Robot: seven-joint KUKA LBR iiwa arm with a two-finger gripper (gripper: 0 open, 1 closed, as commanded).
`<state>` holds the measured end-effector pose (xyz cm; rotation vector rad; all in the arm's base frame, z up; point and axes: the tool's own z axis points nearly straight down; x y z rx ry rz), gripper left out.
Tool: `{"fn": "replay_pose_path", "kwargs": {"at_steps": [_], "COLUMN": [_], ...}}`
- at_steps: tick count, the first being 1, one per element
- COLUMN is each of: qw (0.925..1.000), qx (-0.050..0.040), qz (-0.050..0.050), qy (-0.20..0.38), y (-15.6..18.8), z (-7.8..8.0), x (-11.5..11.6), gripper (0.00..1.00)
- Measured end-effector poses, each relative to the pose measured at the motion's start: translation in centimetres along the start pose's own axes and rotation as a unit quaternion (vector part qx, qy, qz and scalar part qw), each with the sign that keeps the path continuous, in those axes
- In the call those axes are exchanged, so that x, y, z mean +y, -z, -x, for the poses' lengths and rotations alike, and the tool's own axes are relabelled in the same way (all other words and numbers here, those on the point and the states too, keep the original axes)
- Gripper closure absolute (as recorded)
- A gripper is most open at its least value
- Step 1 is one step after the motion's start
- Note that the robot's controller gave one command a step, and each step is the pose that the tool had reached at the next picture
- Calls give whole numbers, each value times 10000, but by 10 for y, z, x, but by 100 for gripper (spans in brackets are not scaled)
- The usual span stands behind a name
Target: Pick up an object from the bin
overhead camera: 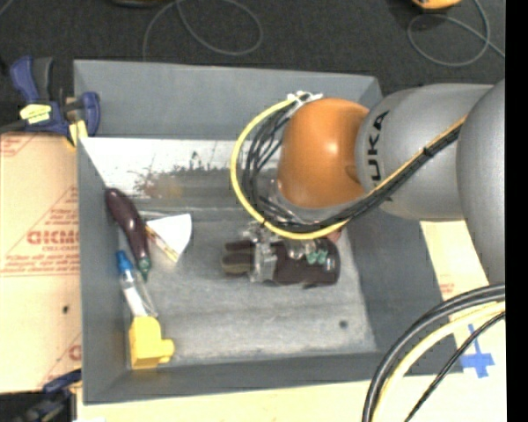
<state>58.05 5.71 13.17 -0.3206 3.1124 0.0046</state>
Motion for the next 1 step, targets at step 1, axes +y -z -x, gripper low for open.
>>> {"fn": "replay_pose_path", "kwargs": {"at_steps": [1], "qw": [10000], "qx": [-20], "qz": [-7], "qy": [-22], "y": [129], "z": [5], "x": [-2], "gripper": [100]}}
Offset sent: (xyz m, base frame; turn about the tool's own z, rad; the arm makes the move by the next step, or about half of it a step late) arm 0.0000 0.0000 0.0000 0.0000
